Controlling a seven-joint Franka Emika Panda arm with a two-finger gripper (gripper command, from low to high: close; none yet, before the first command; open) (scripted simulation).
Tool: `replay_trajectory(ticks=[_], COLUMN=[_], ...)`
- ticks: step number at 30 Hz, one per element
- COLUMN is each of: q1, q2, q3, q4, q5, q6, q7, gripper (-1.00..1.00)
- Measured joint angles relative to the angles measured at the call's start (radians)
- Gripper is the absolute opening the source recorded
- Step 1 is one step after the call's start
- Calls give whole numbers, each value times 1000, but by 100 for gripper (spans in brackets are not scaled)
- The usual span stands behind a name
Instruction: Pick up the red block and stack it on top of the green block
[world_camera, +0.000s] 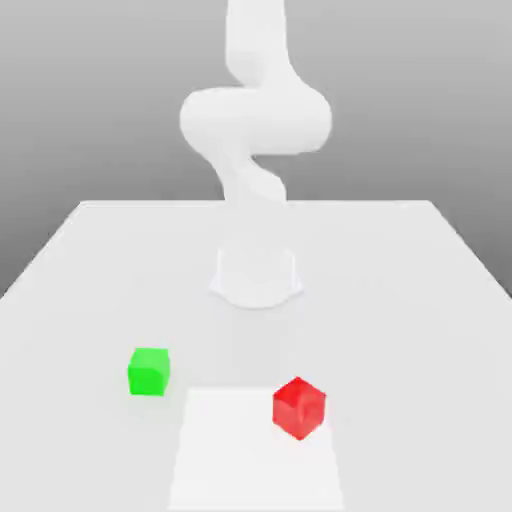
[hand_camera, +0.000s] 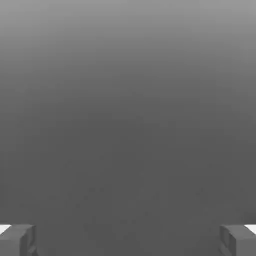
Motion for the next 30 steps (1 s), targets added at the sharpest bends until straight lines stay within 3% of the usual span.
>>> replay_trajectory(ticks=[7,14,19,22,30], q1=[136,230,257,258,254], q2=[232,457,603,679,825], q3=[-96,-126,-113,-108,-91], q4=[-144,-284,-386,-447,-439], q5=[79,120,83,-4,19], q6=[136,270,369,430,555], q7=[-239,-445,-543,-557,-603], gripper=[0,0,0,0,0])
